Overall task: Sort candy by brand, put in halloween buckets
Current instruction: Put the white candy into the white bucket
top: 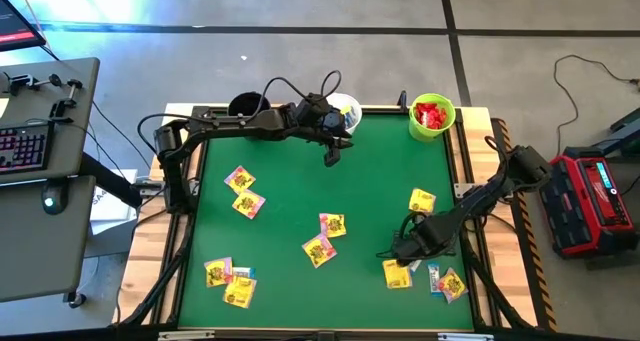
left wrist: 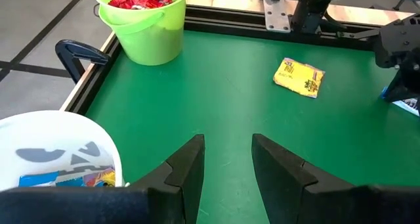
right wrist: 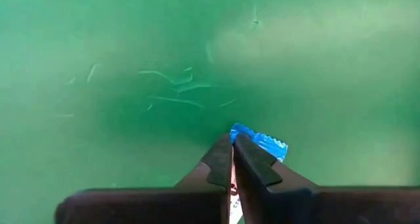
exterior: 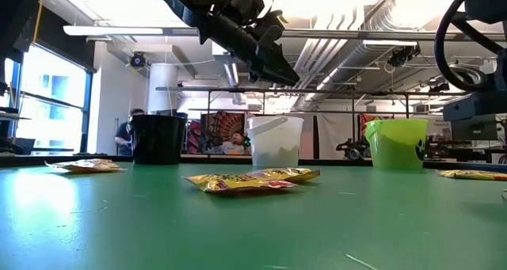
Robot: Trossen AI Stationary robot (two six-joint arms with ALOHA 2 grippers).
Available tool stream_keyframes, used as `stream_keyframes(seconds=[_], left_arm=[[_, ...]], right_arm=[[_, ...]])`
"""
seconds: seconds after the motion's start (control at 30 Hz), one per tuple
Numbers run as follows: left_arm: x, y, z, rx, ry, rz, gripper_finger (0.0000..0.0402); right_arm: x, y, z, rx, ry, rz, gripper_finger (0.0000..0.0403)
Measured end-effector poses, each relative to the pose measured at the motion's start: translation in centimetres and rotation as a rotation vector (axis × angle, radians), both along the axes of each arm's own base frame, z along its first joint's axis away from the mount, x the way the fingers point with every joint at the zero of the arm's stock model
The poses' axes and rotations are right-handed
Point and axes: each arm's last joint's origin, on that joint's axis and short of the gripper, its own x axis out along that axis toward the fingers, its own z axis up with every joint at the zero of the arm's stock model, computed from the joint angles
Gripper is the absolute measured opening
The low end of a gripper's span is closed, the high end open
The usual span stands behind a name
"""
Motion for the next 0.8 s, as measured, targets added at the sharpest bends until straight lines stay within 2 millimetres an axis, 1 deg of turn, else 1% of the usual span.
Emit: stream_keyframes(seconds=[0.17,0.6,0.8], left_arm=[[0.0,0.0,0.0,0.0,0.0,0.0,0.0117],[0.0,0.0,0.0,-0.009,-0.002,0.006,0.0117],[0.0,0.0,0.0,-0.021,-0.003,0.015,0.0117]], right_arm=[[0.1,0.0,0.2,-0.008,-0.034,0.012,0.0001],[0.6,-0.5,2.1,-0.11,-0.259,0.086,0.0],[0.6,-1.0,3.2,-0.154,-0.331,0.122,0.0]])
